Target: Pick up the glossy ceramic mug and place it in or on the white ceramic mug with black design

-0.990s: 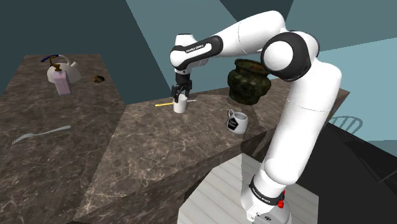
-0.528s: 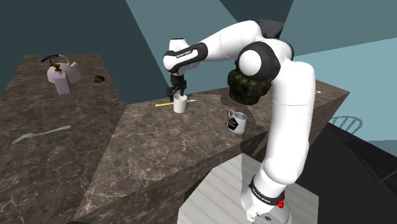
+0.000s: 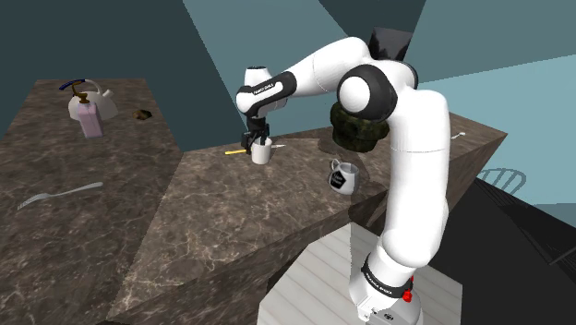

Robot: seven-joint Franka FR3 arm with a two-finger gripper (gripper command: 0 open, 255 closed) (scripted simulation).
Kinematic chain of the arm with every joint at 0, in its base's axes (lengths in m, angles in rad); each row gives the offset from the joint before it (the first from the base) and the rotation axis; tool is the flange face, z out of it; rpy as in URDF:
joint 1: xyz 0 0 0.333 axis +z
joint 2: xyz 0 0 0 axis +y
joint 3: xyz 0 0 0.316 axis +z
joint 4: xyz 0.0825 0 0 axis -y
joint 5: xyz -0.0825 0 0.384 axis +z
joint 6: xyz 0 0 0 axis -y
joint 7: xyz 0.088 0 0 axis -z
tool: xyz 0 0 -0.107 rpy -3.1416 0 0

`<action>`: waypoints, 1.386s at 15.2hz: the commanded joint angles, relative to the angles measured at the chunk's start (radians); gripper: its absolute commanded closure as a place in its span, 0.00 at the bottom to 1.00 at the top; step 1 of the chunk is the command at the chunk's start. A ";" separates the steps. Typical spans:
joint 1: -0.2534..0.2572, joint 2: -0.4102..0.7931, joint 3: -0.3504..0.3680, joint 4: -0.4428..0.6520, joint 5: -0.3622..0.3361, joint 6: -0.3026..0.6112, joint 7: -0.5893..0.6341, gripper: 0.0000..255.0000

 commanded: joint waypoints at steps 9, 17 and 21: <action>0.000 0.001 0.000 -0.003 0.000 0.004 0.000 1.00; 0.000 -0.005 0.000 0.002 -0.001 -0.007 0.000 1.00; 0.001 -0.027 -0.002 0.026 -0.003 -0.052 -0.001 1.00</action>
